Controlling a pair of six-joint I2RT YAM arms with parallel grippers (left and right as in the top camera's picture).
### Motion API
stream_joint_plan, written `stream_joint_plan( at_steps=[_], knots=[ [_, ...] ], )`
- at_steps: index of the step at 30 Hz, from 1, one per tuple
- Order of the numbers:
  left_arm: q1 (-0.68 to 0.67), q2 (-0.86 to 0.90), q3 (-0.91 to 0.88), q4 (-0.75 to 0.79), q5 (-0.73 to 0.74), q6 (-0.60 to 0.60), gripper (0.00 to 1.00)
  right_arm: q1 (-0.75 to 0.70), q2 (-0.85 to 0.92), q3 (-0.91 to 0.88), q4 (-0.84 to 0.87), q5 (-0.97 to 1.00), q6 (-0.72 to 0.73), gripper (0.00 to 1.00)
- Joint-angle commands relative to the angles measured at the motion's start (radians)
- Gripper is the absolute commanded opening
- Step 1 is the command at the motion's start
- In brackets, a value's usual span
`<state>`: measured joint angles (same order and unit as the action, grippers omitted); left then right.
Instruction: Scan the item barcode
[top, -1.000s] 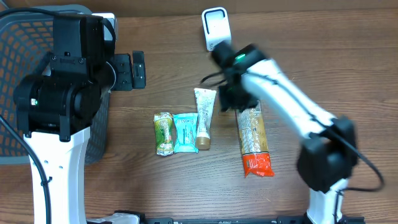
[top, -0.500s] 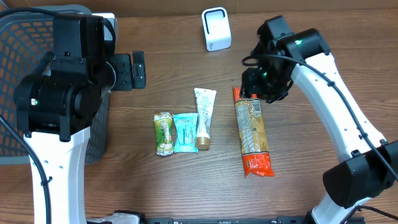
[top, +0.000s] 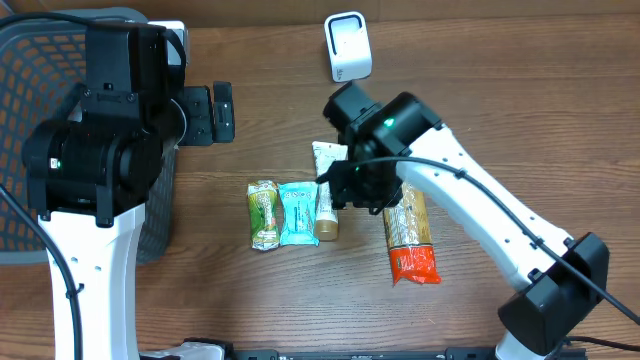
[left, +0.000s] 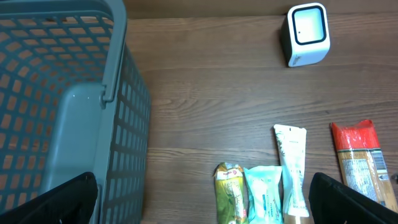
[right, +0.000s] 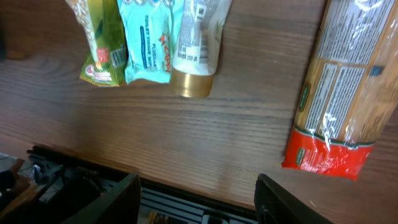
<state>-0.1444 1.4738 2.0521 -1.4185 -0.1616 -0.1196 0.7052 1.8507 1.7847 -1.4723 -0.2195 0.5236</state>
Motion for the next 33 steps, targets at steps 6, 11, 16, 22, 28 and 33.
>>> stream_joint_plan(
  at_steps=[6,11,16,22,28,33],
  knots=[
    [-0.007,0.005,0.003,0.001,-0.002,0.008,1.0,0.116,0.003,-0.19,0.086,0.025,0.137,0.58],
    [-0.007,0.005,0.003,0.001,-0.003,0.008,1.0,0.202,0.003,-0.332,0.196,0.028,0.207,0.58],
    [-0.007,0.005,0.003,0.001,-0.003,0.008,1.0,0.206,0.003,-0.467,0.293,0.013,0.214,0.58],
    [-0.007,0.005,0.003,0.001,-0.003,0.008,1.0,0.206,0.003,-0.563,0.354,0.017,0.206,0.58],
    [-0.007,0.005,0.003,0.001,-0.003,0.008,1.0,0.198,0.003,-0.588,0.333,0.089,0.208,0.58],
    [-0.007,0.005,0.003,0.001,-0.002,0.008,1.0,0.128,0.003,-0.6,0.29,0.202,0.236,0.59]
  ],
)
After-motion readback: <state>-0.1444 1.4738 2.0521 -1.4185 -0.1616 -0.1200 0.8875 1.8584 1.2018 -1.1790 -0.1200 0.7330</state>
